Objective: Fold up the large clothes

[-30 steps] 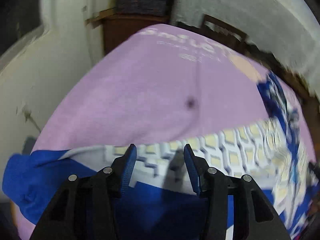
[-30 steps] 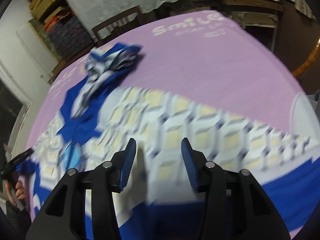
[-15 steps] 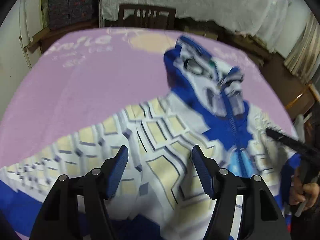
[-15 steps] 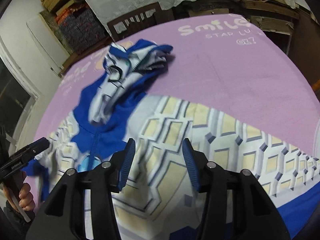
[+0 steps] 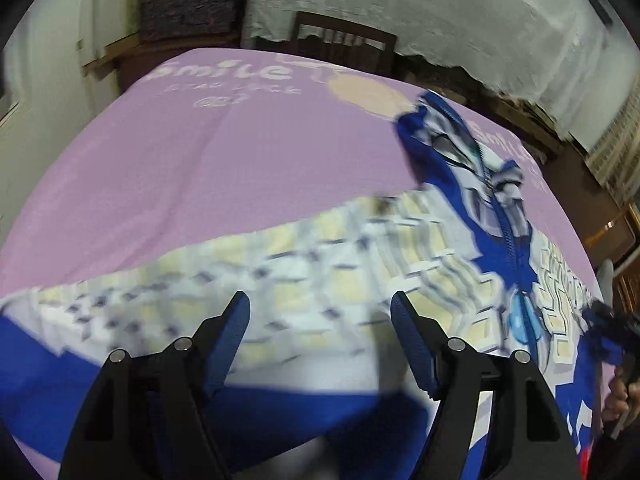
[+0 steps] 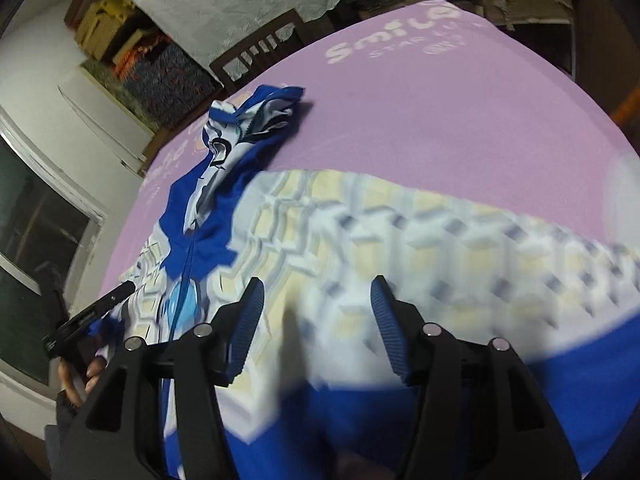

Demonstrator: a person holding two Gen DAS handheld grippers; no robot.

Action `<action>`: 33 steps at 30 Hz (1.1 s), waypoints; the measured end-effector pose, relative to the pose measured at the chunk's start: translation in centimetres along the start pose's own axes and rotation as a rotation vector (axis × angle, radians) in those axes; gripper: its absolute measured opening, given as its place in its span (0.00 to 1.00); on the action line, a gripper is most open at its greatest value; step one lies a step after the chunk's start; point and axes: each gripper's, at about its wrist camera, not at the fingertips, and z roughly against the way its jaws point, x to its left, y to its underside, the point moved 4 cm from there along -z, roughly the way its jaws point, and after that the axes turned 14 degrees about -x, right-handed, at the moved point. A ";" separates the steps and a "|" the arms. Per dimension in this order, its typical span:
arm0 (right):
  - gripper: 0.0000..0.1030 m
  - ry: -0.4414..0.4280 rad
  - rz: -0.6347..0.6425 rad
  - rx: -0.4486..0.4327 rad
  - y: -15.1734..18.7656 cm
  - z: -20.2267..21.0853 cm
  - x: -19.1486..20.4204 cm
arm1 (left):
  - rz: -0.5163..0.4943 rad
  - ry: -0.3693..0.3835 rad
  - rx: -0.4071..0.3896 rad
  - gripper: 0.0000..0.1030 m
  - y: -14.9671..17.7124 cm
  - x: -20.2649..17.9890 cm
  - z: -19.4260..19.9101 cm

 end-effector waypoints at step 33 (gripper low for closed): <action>0.68 0.362 -0.514 -0.416 5.0 24.3 -17.2 | -0.213 0.101 0.037 0.96 5.9 -14.6 3.3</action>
